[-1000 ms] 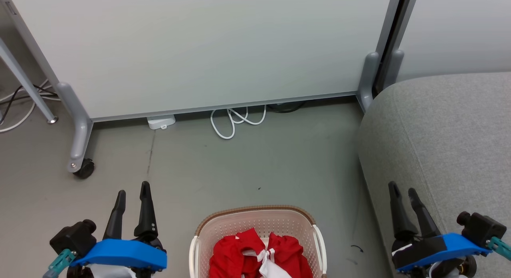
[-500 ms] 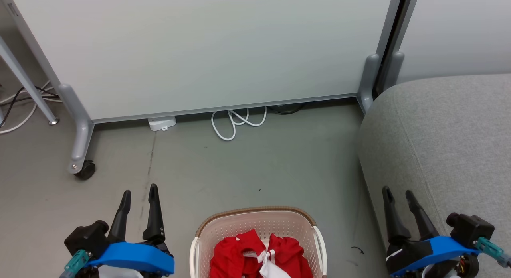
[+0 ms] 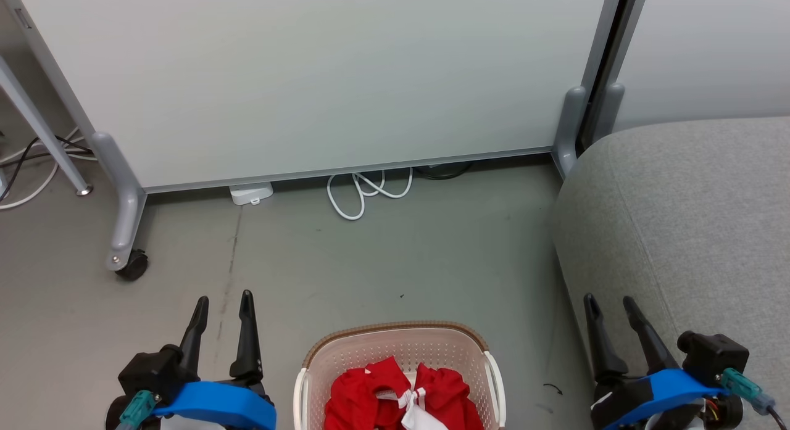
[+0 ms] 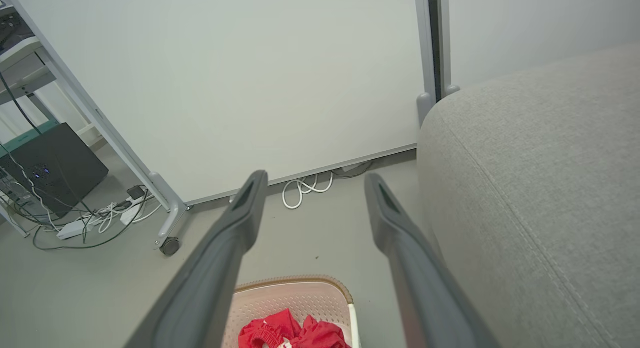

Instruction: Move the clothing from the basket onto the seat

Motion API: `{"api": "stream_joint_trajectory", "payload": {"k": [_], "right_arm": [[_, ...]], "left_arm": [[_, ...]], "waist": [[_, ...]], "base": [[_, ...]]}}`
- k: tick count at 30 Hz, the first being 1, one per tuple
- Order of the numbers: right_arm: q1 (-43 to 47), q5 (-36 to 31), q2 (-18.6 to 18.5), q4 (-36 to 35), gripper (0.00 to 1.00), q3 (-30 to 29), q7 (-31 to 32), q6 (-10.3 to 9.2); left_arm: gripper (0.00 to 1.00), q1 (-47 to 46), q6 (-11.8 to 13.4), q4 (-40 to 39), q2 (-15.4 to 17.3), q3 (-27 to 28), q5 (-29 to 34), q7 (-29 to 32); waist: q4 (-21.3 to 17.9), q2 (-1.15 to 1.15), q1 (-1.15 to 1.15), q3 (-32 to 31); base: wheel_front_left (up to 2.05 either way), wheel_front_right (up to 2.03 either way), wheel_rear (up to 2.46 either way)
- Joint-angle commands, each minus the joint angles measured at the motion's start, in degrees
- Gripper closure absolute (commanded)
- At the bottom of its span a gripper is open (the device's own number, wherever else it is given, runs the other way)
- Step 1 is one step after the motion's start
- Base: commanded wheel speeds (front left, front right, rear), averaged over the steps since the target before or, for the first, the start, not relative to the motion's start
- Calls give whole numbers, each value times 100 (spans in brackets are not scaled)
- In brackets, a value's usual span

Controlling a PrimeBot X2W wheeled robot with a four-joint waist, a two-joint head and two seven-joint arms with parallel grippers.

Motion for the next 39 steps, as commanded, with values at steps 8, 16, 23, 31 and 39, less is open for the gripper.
{"api": "stream_joint_trajectory", "payload": {"k": [8,16,23,31,39], "right_arm": [[-108,-425,-42,-7,0,27,-141,13],[-118,-766,-44,44,0,36,-246,13],[-154,-1042,-46,122,0,47,-302,14],[-147,-1347,-48,167,0,53,-389,15],[-140,-1303,-48,172,0,62,-398,15]], "left_arm": [[0,5,-22,87,22,-26,345,-130],[0,-41,-21,232,12,-62,627,-216],[0,-63,-11,236,1,-75,865,-292],[0,-32,4,221,-13,-93,1106,-373],[0,-33,-13,214,-21,-59,1029,-375]], "waist": [[0,0,0,-2],[11,0,0,9],[18,0,0,21],[15,0,0,11],[23,0,0,17]], "base": [[0,0,0],[0,0,0],[0,0,0],[0,0,0],[0,0,0]]}}
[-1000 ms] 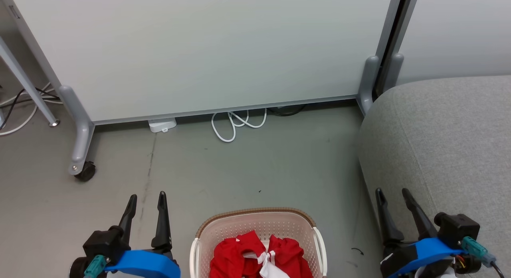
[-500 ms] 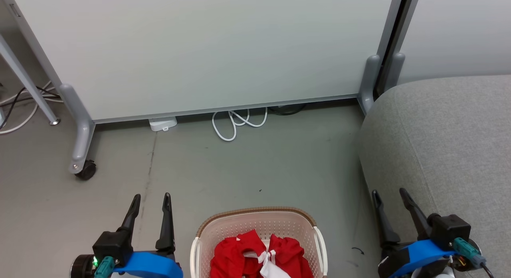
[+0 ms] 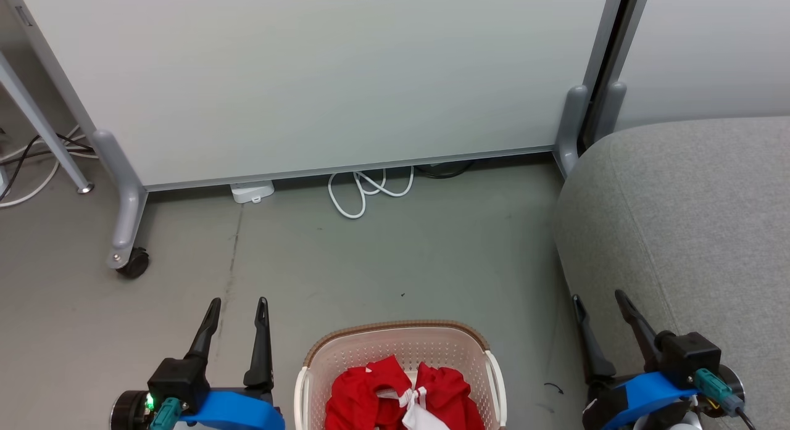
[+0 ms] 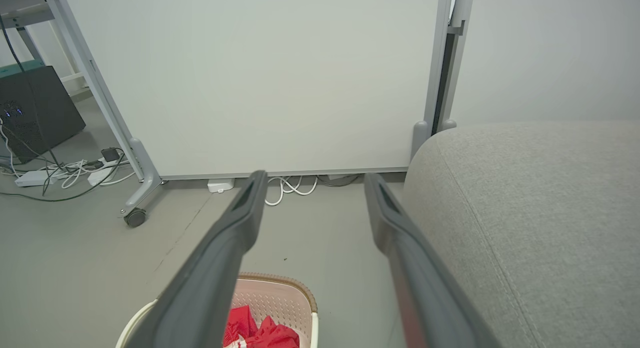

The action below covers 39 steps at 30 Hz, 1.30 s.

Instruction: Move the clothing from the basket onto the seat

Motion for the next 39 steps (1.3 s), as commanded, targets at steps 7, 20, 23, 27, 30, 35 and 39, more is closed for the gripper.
{"api": "stream_joint_trajectory", "payload": {"k": [7,20,23,27,30,35,39], "right_arm": [[-43,54,-34,11,0,19,-30,13],[-304,-45,-30,-155,0,367,10,12],[-453,-65,-32,-229,0,507,8,8],[-627,1,-30,-295,0,662,-5,8],[-789,50,-28,-328,0,761,-21,8],[-1098,149,-25,-405,0,945,-39,8],[-1320,356,-24,-517,0,1071,-52,8]], "left_arm": [[0,-33,-3,-27,-6,19,-72,-18],[0,-150,2,116,-13,-37,-19,-17],[0,-277,-23,247,-9,-56,13,-16],[0,-502,-61,556,7,-78,-15,-16],[0,-748,-101,898,72,-147,46,-16],[0,-1252,-157,1552,230,-290,163,-17],[0,-1615,-194,2165,406,-465,312,-10]], "waist": [[8,0,0,6],[-426,0,0,521],[-650,0,0,830],[-960,0,0,1238],[-1204,0,0,1581],[-1574,0,0,2149],[-1827,0,0,2632]], "base": [[0,0,0],[0,0,0],[0,0,0],[0,0,0],[0,0,0],[0,0,0],[0,0,0]]}}
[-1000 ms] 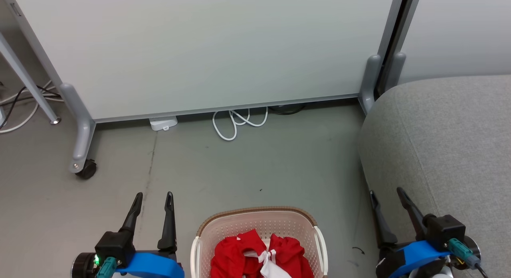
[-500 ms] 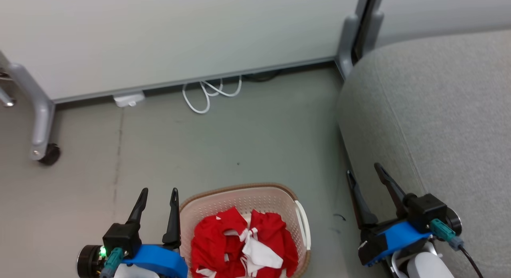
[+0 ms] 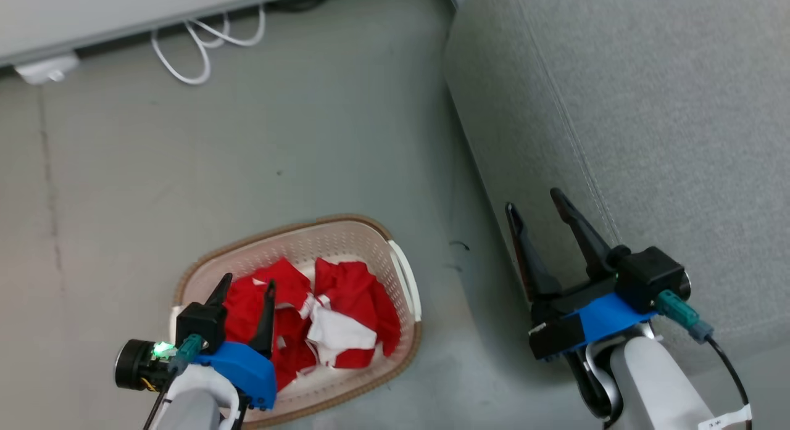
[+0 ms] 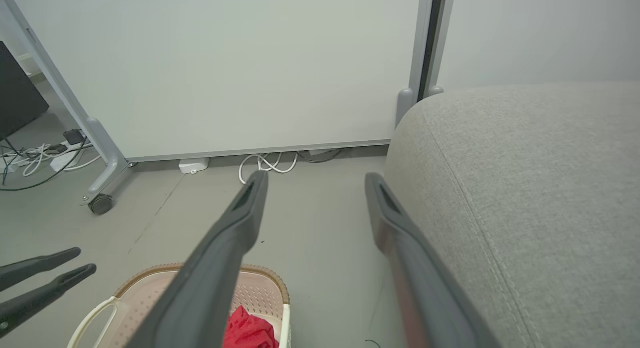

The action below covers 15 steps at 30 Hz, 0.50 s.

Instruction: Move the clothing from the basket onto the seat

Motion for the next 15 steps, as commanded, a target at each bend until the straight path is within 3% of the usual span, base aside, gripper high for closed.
{"api": "stream_joint_trajectory", "payload": {"k": [1,15], "right_arm": [[-161,132,-13,-101,0,44,-26,3],[-521,710,-10,-618,0,195,-27,3]], "left_arm": [[0,-261,-23,222,111,-57,65,1],[0,-1375,-68,1752,717,-341,158,4]], "waist": [[-443,0,-1,622],[-970,0,-1,1947]], "base": [[0,0,0],[0,0,0]]}}
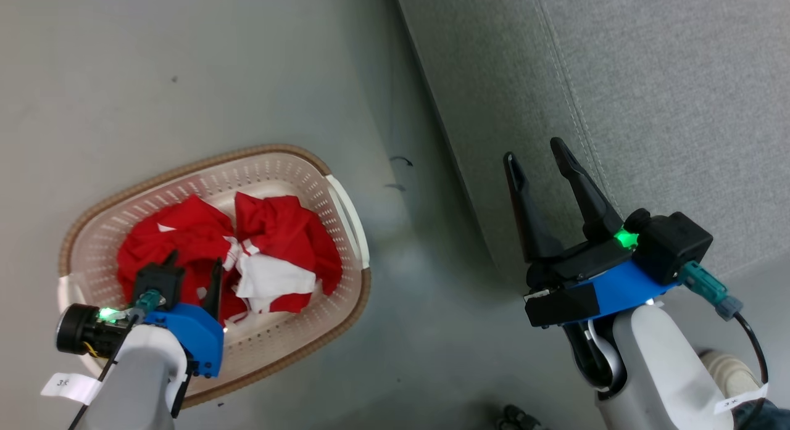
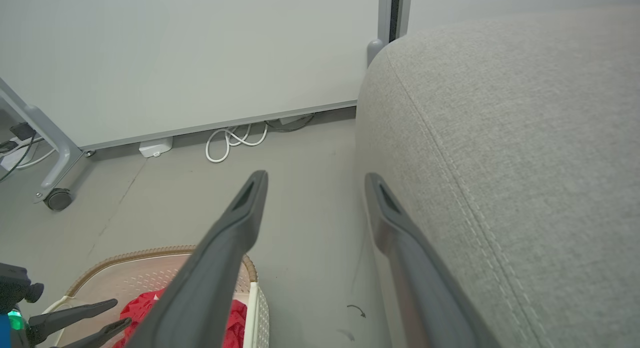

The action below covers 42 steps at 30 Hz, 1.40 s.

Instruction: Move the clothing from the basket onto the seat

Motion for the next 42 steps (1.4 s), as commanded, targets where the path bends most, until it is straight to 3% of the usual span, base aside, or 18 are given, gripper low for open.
{"api": "stream_joint_trajectory", "payload": {"k": [1,9,16,23,24,25,26,42], "right_arm": [[-122,69,-4,-60,0,37,-21,3],[-175,287,-4,-147,0,123,-21,3],[-216,401,-5,-191,0,168,-21,3],[-242,460,-5,-170,0,243,-21,3],[-246,458,-5,-168,0,252,-21,3],[-244,459,-5,-165,0,257,-21,3],[-240,456,-5,-160,0,261,-21,3],[-217,256,-5,-57,0,201,-21,3]], "left_arm": [[0,-189,23,151,92,-8,44,21],[0,-475,271,551,303,-30,89,52],[0,-728,729,660,446,2,117,23],[0,-935,772,742,478,-60,84,6],[7,-954,781,781,470,-38,56,22],[58,-978,782,813,459,-35,42,32],[100,-999,785,841,442,-43,40,32],[100,-1016,558,1100,131,-171,-178,-8]], "waist": [[-235,0,-2,360],[-401,0,-2,648],[-475,0,-2,839],[-469,0,-2,927],[-466,0,-2,927],[-462,0,-2,924],[-457,0,-2,917],[-199,0,-2,615]], "base": [[0,0,0],[0,0,0],[0,0,0],[0,0,0],[0,0,0],[0,0,0],[0,0,0],[0,0,0]]}}
